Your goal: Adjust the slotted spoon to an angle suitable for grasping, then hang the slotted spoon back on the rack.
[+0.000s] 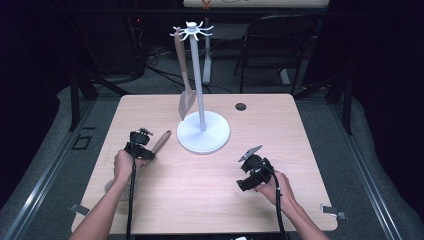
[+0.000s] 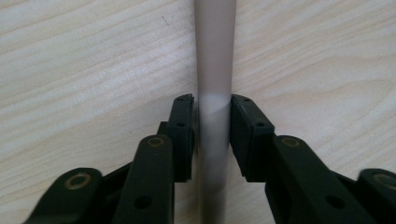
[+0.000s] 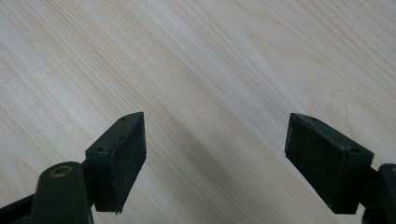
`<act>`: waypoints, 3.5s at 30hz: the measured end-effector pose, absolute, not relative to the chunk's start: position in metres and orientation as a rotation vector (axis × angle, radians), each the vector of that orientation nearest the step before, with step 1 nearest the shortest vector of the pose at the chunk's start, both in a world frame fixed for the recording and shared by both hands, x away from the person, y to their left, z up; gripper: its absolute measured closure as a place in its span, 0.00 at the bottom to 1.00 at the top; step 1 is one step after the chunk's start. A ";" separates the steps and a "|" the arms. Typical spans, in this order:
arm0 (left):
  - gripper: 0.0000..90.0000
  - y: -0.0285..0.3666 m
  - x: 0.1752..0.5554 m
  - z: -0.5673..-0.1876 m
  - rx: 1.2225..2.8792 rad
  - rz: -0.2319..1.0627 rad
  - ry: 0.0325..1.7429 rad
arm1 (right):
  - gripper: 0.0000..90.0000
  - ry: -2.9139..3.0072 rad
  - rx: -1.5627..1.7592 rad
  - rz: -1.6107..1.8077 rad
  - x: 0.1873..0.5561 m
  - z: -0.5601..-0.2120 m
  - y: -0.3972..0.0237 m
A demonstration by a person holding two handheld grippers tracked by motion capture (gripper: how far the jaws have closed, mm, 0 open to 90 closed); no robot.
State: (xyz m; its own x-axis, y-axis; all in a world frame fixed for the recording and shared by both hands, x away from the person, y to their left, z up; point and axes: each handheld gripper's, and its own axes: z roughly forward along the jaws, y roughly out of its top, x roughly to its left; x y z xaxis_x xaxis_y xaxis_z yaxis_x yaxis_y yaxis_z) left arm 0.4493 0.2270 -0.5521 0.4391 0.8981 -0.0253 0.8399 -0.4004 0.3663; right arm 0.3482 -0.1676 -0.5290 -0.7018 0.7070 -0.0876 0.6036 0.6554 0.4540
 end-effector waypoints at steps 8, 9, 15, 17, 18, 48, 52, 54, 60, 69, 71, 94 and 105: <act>0.84 0.228 0.448 -0.553 2.358 0.279 1.485 | 0.23 2.618 1.057 0.583 0.348 -0.529 -0.168; 0.84 0.229 0.448 -0.552 2.357 0.276 1.490 | 0.23 2.624 1.056 0.579 0.348 -0.529 -0.168; 0.84 0.237 0.441 -0.545 2.276 0.273 1.472 | 0.22 2.625 1.064 0.576 0.349 -0.528 -0.169; 0.84 0.238 0.437 -0.541 2.264 0.287 1.452 | 0.22 2.622 1.058 0.580 0.348 -0.528 -0.169; 0.84 0.239 0.435 -0.539 2.250 0.286 1.447 | 0.22 2.619 1.060 0.586 0.348 -0.528 -0.169; 0.84 0.244 0.409 -0.513 2.094 0.337 1.317 | 0.23 2.630 1.053 0.562 0.349 -0.530 -0.167; 0.84 0.242 0.404 -0.506 2.069 0.380 1.285 | 0.23 2.630 1.050 0.565 0.351 -0.530 -0.167; 0.84 0.241 0.403 -0.503 2.057 0.393 1.277 | 0.23 2.631 1.053 0.576 0.350 -0.531 -0.166; 0.84 0.237 0.398 -0.490 2.009 0.446 1.229 | 0.23 2.635 1.052 0.560 0.348 -0.530 -0.169; 0.84 0.233 0.387 -0.471 1.925 0.541 1.131 | 0.23 2.632 1.036 0.555 0.348 -0.530 -0.168; 0.84 0.233 0.385 -0.468 1.907 0.549 1.118 | 0.23 2.632 1.032 0.557 0.348 -0.529 -0.168; 0.84 0.218 0.376 -0.436 1.780 0.592 0.992 | 0.22 2.649 1.045 0.542 0.348 -0.532 -0.170; 0.84 0.203 0.382 -0.414 1.789 0.600 0.942 | 0.22 2.639 1.056 0.542 0.347 -0.531 -0.175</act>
State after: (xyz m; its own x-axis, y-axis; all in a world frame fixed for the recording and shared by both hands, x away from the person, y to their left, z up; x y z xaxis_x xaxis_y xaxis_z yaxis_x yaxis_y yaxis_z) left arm 0.3824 0.2028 -0.4137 0.5760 0.8172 -0.0187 0.3291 -0.2109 0.9204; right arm 0.3466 -0.1749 -0.5312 -0.7072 0.7013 -0.0892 0.6095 0.6688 0.4258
